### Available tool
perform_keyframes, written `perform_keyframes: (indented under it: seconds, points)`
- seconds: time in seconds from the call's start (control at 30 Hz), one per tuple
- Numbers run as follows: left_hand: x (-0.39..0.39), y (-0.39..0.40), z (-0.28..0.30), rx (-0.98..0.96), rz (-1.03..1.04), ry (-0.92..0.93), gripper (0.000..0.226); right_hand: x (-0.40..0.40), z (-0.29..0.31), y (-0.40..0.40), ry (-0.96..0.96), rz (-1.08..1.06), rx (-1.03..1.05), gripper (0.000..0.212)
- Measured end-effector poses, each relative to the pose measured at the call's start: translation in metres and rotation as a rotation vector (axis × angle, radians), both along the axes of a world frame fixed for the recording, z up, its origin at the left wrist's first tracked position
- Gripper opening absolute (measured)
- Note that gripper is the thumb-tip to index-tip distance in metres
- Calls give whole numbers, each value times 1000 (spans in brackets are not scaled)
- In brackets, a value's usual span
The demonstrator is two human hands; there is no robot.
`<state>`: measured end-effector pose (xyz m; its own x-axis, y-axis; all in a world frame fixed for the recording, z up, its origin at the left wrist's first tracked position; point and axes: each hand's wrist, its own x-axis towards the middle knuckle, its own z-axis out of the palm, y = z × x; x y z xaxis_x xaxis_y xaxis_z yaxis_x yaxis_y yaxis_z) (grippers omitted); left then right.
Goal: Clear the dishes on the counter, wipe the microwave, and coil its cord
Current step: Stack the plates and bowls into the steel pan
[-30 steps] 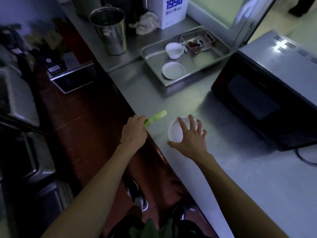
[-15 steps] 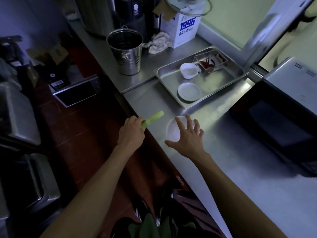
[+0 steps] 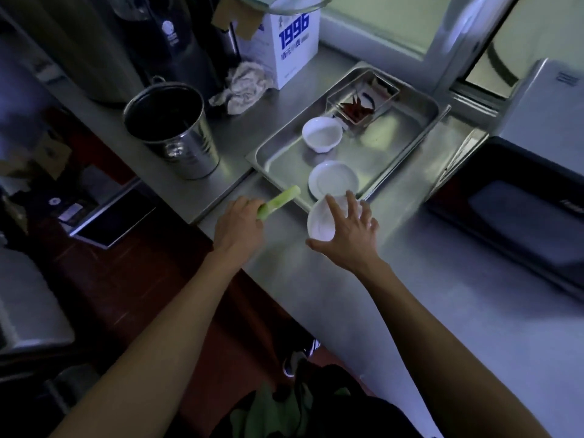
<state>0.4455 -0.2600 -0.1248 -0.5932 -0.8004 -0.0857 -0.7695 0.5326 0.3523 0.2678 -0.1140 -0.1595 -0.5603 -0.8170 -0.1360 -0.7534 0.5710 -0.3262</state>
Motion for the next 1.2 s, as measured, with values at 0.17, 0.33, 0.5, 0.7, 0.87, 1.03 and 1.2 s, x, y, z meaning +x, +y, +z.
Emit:
perform_keyframes:
  seconds: [0.17,0.33,0.5,0.7,0.87,1.03,1.2]
  points:
    - [-38,-39,8,-69,-77,18,32,-28,4,-24,-8,-35,4,108]
    - [-72,-65,10,-42,-104,19,28,-49,5,-42,15,-71,-20,103]
    - [-101,-96,5,-40,-164,53,28,-61,-5,-67,37,-96,-14,106]
    - [-127,-142,-5,11,-256,94,35,-68,-27,-103,31,-150,67,110]
    - [-148,-181,-14,46,-363,91,36,-71,-44,-131,-18,-242,152,110]
    - [-165,-206,-27,69,-487,85,38,-74,-63,-153,-77,-319,242,111]
    - [-174,-217,-39,90,-560,85,37,-74,-73,-163,-130,-391,292,108]
